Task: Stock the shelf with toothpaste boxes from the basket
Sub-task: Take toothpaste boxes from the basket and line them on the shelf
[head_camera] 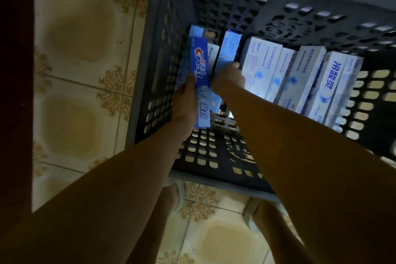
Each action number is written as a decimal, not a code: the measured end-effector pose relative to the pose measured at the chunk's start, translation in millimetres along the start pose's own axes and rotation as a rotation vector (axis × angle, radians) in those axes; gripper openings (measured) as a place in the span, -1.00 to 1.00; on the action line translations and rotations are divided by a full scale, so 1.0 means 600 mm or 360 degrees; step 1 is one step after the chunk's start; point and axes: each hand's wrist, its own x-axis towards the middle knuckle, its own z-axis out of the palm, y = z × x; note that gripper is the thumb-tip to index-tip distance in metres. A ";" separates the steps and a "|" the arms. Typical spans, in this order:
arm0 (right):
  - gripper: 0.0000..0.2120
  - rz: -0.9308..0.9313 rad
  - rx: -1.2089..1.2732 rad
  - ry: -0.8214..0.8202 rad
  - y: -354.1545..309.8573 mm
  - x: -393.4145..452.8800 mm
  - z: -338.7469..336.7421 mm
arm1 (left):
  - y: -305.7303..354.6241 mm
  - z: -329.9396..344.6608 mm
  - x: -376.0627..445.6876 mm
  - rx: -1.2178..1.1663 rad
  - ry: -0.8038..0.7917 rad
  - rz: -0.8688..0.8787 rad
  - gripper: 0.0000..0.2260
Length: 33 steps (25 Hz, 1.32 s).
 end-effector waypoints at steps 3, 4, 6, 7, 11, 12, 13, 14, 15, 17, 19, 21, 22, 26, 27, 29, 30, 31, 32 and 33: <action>-0.51 0.0034 0.0086 -0.0045 0.010 0.004 -0.019 | 0.005 0.004 -0.010 0.0023 -0.0006 0.0089 -0.75; -0.57 0.0028 0.0103 -0.0038 0.017 0.005 -0.022 | 0.009 0.004 -0.016 0.0008 0.0001 0.0123 -0.80; -0.62 0.0049 0.0265 -0.0084 0.029 -0.005 -0.025 | 0.014 0.000 -0.025 0.0014 0.0022 0.0146 -0.85; -0.57 0.0075 0.0411 -0.0158 0.030 -0.009 -0.022 | 0.015 0.001 -0.028 0.0055 0.0032 0.0162 -0.82; -0.34 0.0220 0.0706 -0.0304 0.017 -0.011 -0.003 | 0.017 0.009 -0.028 0.0179 0.0024 0.0225 -0.67; -0.36 0.0237 0.0717 -0.0250 0.020 -0.009 0.003 | 0.016 0.010 -0.026 0.0198 0.0005 0.0243 -0.66; -0.41 0.0238 0.0774 -0.0186 0.026 -0.008 0.008 | 0.013 0.013 -0.024 0.0233 -0.0008 0.0253 -0.63; -0.48 0.0201 0.0870 -0.0114 0.036 -0.005 0.014 | 0.013 0.015 -0.023 0.0284 0.0001 0.0262 -0.60; -0.54 0.0147 0.0976 -0.0070 0.046 -0.007 0.020 | 0.010 0.015 -0.022 0.0337 0.0019 0.0261 -0.57; -0.58 0.0044 0.1095 -0.0054 0.061 -0.007 0.026 | 0.002 0.016 -0.021 0.0391 -0.0001 0.0258 -0.57; -0.57 0.0010 0.1142 -0.0138 0.063 -0.002 0.030 | 0.000 0.016 -0.019 0.0382 -0.0009 0.0257 -0.58; -0.67 0.0013 0.1234 -0.0162 0.057 -0.004 0.029 | -0.003 0.014 -0.017 0.0398 0.0015 0.0279 -0.57; -0.76 0.0007 0.1296 -0.0110 0.055 -0.007 0.028 | -0.003 0.013 -0.016 0.0388 0.0025 0.0288 -0.58; -0.73 0.0227 0.1616 -0.0098 0.068 -0.034 0.003 | 0.009 0.003 -0.019 0.0222 0.0057 0.0217 -0.66; -0.70 0.0291 0.1726 -0.0249 0.076 -0.046 -0.012 | 0.016 0.000 -0.024 0.0176 0.0071 0.0164 -0.62; -0.57 0.0295 0.1892 -0.0599 0.096 -0.074 -0.044 | 0.030 -0.007 -0.044 0.0139 0.0079 0.0078 -0.57; -0.46 0.0249 0.1909 -0.0753 0.101 -0.091 -0.064 | 0.039 -0.011 -0.060 0.0146 0.0072 0.0072 -0.58; -0.36 0.0190 0.1879 -0.0874 0.105 -0.109 -0.085 | 0.048 -0.014 -0.076 0.0155 0.0062 0.0095 -0.60; -0.31 0.0133 0.1830 -0.0953 0.106 -0.130 -0.107 | 0.059 -0.017 -0.095 0.0171 0.0039 0.0135 -0.63; -0.32 0.0081 0.1773 -0.0997 0.104 -0.155 -0.131 | 0.073 -0.018 -0.119 0.0183 0.0021 0.0176 -0.65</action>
